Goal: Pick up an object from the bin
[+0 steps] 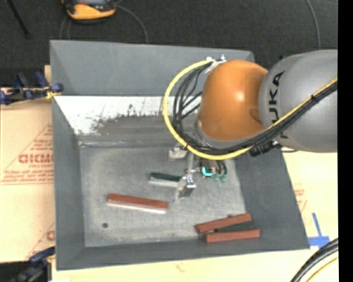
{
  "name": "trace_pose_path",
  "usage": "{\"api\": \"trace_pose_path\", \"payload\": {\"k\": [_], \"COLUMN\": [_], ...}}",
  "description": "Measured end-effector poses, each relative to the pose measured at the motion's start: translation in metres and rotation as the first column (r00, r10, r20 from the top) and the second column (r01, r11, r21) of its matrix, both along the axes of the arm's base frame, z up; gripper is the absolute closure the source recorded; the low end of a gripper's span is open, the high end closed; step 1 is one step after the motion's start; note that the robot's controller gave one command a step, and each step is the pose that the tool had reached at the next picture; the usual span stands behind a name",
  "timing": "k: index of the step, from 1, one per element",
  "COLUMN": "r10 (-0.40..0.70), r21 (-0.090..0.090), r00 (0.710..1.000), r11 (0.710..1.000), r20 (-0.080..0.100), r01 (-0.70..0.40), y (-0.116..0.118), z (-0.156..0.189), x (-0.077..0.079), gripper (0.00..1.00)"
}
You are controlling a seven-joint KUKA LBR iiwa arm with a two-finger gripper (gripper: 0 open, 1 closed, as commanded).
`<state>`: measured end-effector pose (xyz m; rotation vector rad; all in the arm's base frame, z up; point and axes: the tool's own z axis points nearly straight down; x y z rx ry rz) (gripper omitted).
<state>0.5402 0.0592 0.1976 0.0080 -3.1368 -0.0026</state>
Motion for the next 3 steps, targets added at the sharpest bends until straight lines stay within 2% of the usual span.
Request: {"api": "trace_pose_path", "payload": {"k": [1,2,3], "r10": [-0.002,-0.034,-0.017], "r21": [0.001,0.001,-0.001], "r00": [1.0,0.999,1.0], "r11": [1.0,0.999,1.0], "r20": [0.008,0.013,0.0], "r01": [0.002,0.034,0.017], "y": [0.0,0.046,0.075], "z": [0.004,-0.065,-0.079], "x": [0.002,-0.006,-0.019], "gripper": [0.0,0.0,0.0]}}
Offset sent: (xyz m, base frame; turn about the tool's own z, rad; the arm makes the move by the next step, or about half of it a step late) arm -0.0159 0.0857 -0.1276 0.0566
